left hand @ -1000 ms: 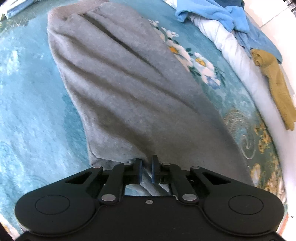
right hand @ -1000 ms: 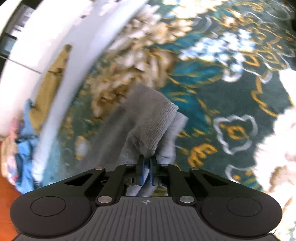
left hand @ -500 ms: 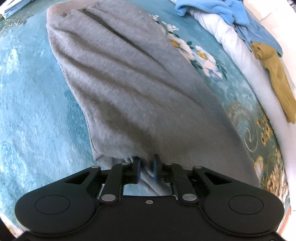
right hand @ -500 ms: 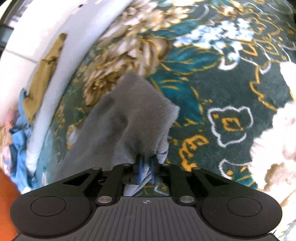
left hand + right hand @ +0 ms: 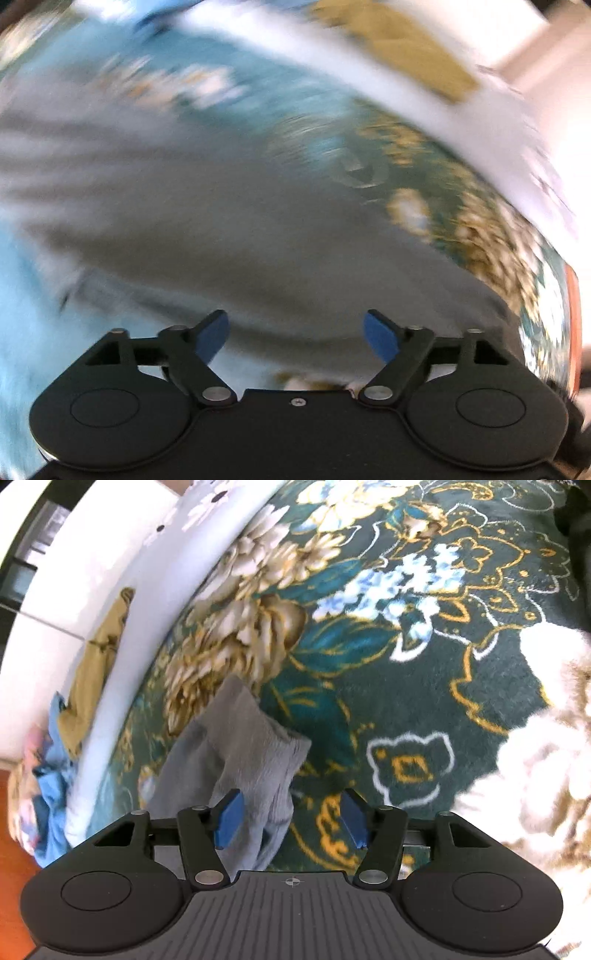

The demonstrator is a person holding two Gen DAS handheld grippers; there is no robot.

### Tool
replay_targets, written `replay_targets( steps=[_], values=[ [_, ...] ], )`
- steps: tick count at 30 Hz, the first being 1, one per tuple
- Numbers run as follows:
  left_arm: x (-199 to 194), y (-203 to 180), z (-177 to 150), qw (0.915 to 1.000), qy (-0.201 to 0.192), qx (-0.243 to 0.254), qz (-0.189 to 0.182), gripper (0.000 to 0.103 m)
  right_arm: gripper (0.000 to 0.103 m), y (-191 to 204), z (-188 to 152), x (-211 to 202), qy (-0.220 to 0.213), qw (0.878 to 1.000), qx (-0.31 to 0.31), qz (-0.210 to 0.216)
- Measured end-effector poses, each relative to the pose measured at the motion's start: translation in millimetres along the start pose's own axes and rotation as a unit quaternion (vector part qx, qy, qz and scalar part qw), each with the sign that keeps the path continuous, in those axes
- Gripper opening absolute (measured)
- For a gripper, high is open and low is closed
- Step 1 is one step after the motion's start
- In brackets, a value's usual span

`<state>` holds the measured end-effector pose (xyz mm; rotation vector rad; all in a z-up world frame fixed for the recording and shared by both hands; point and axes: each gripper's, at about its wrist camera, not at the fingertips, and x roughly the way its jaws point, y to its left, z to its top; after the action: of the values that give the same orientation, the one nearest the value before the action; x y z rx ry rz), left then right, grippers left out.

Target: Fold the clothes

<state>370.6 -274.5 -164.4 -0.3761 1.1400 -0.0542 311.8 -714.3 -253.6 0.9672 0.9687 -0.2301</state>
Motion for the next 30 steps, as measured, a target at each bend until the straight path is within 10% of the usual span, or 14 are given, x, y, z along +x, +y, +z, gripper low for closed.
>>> replay_targets(
  steps=[9,15,18,22,30],
  values=[
    [54,-22,20,0.9993,0.016,0.019,-0.029,0.094,0.056,-12,7,16,-0.014,0.998,0.029,0.052],
    [65,-31,17,0.9982,0.020,0.027,-0.050,0.079,0.015,-13,9,16,-0.016,0.996,0.040,0.082],
    [70,-32,17,0.9976,0.023,0.042,-0.050,0.058,0.014,-2,11,13,-0.021,0.997,0.015,0.073],
    [80,-27,17,0.9974,0.030,0.055,-0.035,0.002,0.014,10,11,6,-0.029,0.997,-0.005,0.075],
    [81,-2,21,0.9985,0.001,0.055,0.006,0.000,0.013,29,5,-10,-0.045,0.996,-0.038,0.068]
  ],
)
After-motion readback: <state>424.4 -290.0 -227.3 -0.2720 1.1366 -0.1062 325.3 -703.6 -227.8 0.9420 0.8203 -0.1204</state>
